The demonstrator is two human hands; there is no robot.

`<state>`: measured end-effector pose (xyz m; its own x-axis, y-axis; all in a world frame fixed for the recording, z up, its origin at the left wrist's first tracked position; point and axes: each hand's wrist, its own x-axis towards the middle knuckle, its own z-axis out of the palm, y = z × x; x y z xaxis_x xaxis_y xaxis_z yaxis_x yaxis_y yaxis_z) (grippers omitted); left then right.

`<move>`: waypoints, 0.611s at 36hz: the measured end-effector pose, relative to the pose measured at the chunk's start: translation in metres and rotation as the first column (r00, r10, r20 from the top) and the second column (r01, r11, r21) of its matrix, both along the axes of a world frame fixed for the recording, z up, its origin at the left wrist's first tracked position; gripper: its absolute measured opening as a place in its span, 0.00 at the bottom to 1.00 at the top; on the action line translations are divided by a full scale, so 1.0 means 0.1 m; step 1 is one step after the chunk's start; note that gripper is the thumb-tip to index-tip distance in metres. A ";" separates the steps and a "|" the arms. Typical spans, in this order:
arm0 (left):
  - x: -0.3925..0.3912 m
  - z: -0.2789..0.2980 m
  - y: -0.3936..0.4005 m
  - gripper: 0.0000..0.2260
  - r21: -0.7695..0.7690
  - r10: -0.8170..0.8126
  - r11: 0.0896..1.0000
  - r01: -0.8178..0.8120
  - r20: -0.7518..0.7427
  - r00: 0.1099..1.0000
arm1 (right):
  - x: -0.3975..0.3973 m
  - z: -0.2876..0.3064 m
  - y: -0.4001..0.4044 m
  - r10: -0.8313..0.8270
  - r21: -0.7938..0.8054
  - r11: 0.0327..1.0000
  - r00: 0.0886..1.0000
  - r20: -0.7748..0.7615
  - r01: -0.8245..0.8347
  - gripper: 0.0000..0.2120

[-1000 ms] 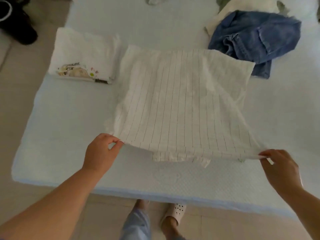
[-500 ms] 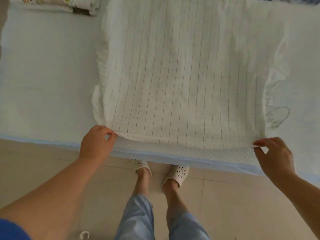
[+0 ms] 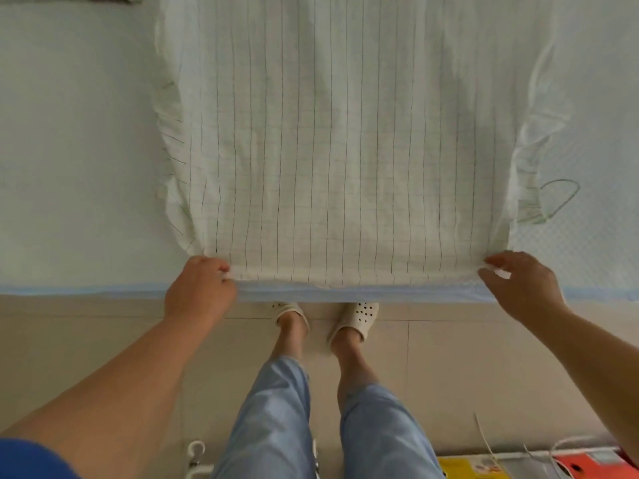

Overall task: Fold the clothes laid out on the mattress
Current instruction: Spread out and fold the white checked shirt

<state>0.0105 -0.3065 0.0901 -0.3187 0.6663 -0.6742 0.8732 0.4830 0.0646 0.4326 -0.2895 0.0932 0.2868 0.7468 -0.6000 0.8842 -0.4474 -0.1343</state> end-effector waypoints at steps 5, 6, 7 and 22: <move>0.23 0.24 0.15 0.16 0.020 -0.057 0.998 0.059 -0.097 0.994 | 0.03 0.21 0.10 -0.316 0.139 0.938 0.948 -0.028 0.316 0.10; 0.30 0.28 0.20 0.16 0.067 -0.070 0.995 0.074 -0.067 0.995 | 0.05 0.24 0.13 -0.359 0.146 0.921 0.933 -0.041 0.361 0.09; 0.38 0.32 0.24 0.15 0.115 -0.092 0.989 0.093 -0.018 0.996 | 0.08 0.27 0.17 -0.398 0.134 0.905 0.915 -0.063 0.403 0.10; 1.81 -0.32 0.70 0.34 0.019 -0.556 0.831 0.556 0.080 0.827 | 0.55 -0.24 0.84 -0.825 -0.130 0.398 0.292 -0.483 0.908 0.08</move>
